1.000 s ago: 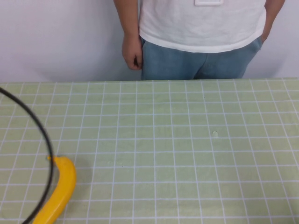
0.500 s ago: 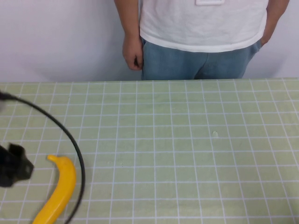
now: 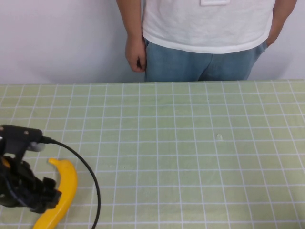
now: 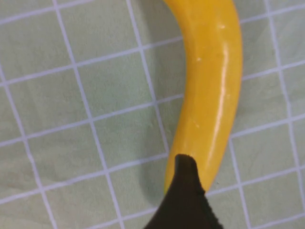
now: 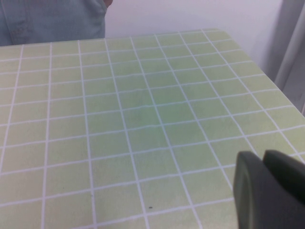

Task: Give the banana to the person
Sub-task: Pick up the banana

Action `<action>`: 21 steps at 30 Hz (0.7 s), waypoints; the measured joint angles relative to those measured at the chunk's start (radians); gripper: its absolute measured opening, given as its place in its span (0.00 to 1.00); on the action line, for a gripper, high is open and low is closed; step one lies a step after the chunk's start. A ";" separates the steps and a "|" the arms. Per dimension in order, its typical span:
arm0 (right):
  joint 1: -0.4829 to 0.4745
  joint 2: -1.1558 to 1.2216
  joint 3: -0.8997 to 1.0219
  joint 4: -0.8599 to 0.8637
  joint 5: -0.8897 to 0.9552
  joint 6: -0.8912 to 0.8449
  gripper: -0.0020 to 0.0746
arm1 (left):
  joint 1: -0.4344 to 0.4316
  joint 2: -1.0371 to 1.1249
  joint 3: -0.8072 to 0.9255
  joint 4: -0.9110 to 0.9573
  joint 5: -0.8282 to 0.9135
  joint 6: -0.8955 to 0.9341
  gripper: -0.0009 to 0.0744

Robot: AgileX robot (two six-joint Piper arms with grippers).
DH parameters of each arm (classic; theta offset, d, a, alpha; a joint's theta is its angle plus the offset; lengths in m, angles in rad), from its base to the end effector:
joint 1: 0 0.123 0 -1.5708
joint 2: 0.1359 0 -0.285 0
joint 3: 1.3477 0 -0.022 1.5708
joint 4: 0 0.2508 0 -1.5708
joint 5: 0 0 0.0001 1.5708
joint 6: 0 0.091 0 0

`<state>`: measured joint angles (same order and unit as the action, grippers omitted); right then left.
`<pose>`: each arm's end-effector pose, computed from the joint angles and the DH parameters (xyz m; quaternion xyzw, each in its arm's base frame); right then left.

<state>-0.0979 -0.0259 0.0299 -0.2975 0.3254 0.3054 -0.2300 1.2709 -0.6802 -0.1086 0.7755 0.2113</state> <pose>0.0519 -0.0137 0.1764 0.0762 0.7792 -0.0601 0.6192 0.2029 -0.0546 0.2156 0.1842 0.9711 -0.0446 0.1448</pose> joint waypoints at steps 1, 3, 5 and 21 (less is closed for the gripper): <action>0.000 0.000 0.000 0.000 0.000 0.000 0.01 | 0.000 0.027 0.000 0.000 -0.011 0.000 0.63; 0.000 0.000 0.000 0.000 0.000 0.000 0.01 | 0.000 0.078 0.000 -0.010 -0.025 0.002 0.63; 0.000 0.000 0.000 0.000 0.000 0.000 0.01 | 0.000 0.119 0.000 -0.032 -0.034 0.022 0.63; 0.000 0.000 0.000 0.000 0.000 0.000 0.01 | 0.000 0.335 0.000 -0.040 -0.127 0.049 0.63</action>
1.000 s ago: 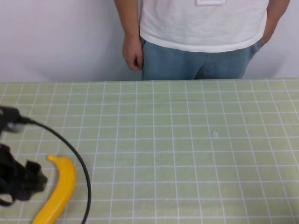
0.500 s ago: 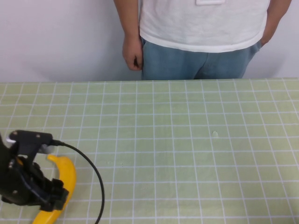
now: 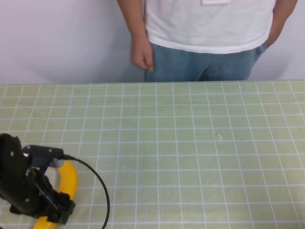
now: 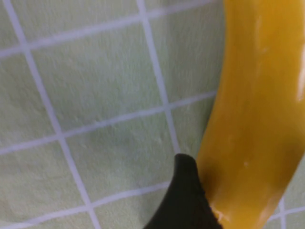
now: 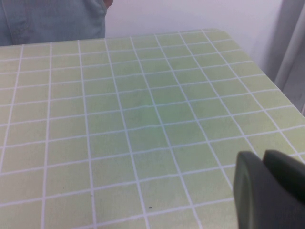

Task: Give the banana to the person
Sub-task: Pick up the banana, then hand the grabbed banana to the person

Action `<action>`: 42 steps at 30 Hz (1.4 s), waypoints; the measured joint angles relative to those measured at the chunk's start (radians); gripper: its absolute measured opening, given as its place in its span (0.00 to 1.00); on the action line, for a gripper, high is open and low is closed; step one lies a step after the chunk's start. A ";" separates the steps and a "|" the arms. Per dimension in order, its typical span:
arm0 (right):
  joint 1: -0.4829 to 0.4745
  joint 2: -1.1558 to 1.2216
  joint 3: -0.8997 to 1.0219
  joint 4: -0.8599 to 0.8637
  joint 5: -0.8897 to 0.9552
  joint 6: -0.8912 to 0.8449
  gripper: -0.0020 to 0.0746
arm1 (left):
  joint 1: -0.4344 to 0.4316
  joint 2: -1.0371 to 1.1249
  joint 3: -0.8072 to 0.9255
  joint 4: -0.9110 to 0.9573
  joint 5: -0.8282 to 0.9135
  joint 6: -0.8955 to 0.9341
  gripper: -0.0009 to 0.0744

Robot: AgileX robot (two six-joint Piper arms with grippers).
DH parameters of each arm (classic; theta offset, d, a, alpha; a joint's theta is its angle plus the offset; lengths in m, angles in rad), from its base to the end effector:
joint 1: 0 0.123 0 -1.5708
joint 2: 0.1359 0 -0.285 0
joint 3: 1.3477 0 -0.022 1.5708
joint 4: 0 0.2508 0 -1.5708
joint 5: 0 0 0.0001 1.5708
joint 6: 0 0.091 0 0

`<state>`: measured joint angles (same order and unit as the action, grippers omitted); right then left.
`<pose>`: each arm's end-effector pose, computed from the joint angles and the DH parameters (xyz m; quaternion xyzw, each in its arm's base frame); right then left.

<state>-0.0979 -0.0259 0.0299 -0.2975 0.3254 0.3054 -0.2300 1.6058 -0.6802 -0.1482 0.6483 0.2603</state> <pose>0.0519 -0.0137 0.1764 0.0762 0.7792 -0.0601 0.6192 0.2323 -0.0627 0.1418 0.1864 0.9804 -0.0465 0.0426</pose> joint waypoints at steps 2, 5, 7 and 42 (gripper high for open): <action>0.000 0.000 0.000 0.000 0.000 0.000 0.01 | 0.000 0.023 0.000 0.000 0.012 -0.002 0.63; 0.000 0.000 0.000 0.000 0.000 0.000 0.01 | 0.000 0.046 0.000 0.000 0.019 -0.004 0.60; 0.000 0.000 0.000 0.000 0.000 0.000 0.01 | 0.000 0.051 0.000 0.005 0.019 -0.008 0.48; 0.000 0.000 0.000 0.000 0.000 0.000 0.01 | -0.349 0.052 -0.877 0.240 0.472 0.558 0.40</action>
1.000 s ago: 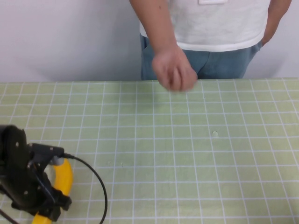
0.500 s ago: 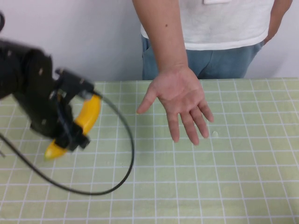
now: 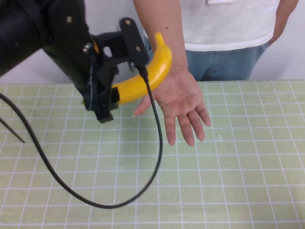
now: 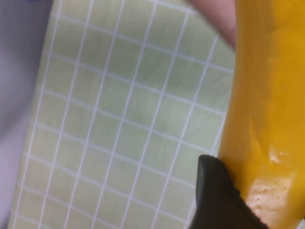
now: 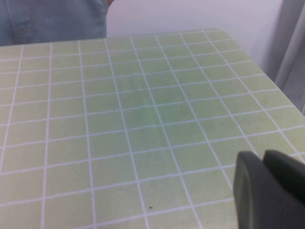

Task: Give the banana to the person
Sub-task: Hand the grabbed banana to the person

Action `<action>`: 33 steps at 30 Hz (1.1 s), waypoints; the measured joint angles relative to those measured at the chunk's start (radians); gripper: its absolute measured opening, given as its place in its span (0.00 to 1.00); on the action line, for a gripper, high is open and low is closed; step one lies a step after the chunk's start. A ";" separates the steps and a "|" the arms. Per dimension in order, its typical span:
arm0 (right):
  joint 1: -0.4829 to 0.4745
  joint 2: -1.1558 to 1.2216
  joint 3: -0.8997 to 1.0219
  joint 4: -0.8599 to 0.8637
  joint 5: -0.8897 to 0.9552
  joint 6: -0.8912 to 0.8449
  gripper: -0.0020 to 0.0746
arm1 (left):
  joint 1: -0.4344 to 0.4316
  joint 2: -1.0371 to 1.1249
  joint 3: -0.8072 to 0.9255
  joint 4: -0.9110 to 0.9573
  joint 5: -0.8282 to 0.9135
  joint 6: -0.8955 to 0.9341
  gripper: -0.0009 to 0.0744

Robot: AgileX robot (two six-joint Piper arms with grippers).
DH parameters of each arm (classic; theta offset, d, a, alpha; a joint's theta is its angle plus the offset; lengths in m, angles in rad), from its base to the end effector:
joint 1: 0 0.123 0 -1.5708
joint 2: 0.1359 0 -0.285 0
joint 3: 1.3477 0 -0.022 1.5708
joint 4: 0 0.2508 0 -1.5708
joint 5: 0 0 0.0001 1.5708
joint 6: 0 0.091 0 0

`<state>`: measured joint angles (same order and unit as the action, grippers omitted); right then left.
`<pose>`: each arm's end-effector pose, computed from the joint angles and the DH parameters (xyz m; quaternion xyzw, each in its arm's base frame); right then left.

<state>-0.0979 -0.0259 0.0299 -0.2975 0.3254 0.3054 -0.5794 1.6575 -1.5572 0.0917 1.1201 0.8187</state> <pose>0.0519 -0.0137 0.1764 0.0762 0.7792 -0.0601 0.6192 0.2990 -0.1867 0.3376 0.6356 0.7396 0.0702 0.2100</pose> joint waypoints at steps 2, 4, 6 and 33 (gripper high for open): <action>0.000 0.000 0.000 0.000 0.000 0.000 0.01 | -0.019 0.013 -0.002 -0.002 -0.002 0.014 0.40; 0.000 0.000 0.000 0.000 0.000 0.000 0.01 | -0.038 0.031 -0.002 -0.004 -0.002 0.019 0.40; 0.000 0.000 0.000 0.000 0.000 0.000 0.01 | -0.056 0.051 -0.002 -0.004 -0.002 0.023 0.40; 0.000 0.000 0.000 0.000 0.000 0.000 0.01 | -0.094 0.159 -0.095 0.000 -0.007 -0.160 0.73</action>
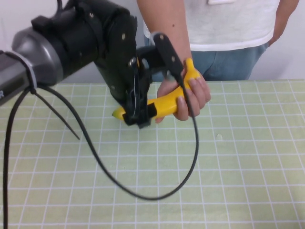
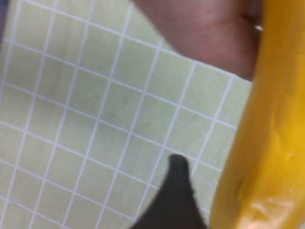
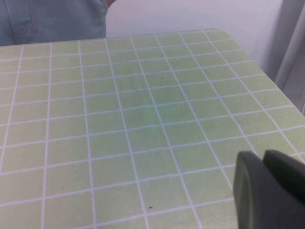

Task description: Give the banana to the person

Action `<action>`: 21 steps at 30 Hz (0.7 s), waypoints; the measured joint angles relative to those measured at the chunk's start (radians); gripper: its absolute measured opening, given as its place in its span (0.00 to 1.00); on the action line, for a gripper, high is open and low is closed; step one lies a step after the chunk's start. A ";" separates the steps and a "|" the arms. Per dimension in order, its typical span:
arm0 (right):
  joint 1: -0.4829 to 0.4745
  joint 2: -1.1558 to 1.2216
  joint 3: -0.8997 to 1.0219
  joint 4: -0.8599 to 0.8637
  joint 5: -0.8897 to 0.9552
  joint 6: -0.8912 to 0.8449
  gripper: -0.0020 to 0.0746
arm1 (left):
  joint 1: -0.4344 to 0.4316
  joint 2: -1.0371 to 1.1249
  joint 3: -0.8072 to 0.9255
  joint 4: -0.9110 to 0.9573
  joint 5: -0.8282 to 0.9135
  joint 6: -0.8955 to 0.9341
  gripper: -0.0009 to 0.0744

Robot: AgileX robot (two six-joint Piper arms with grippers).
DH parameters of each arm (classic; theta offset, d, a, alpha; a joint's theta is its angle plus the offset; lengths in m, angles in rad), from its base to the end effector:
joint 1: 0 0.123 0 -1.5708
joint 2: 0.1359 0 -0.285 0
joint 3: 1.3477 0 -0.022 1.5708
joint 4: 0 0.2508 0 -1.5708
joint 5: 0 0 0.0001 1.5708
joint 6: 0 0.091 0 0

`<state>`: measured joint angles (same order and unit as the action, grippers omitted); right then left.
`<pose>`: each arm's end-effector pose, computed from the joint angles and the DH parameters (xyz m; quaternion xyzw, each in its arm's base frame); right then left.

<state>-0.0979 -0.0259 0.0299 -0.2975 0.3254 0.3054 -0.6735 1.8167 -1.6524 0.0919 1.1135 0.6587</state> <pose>0.0519 -0.0137 0.1764 0.0762 0.7792 -0.0601 0.6192 0.3108 -0.2384 0.3059 0.6157 0.7638 0.0429 0.1891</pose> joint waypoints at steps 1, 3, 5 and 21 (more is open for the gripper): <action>0.000 0.000 0.000 0.000 0.000 0.000 0.01 | 0.000 0.000 -0.016 0.000 0.006 -0.018 0.78; 0.000 0.000 0.000 0.000 0.000 0.000 0.01 | 0.000 0.000 -0.054 0.000 0.021 -0.044 0.82; 0.000 0.000 0.000 0.000 0.000 0.000 0.01 | 0.000 -0.011 -0.094 0.000 0.036 -0.076 0.84; 0.000 0.000 0.000 0.000 0.000 0.000 0.01 | 0.057 -0.195 -0.145 -0.024 0.139 -0.328 0.07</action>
<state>-0.0979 -0.0259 0.0299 -0.2975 0.3254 0.3054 -0.6168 1.6216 -1.7978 0.0674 1.2530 0.3306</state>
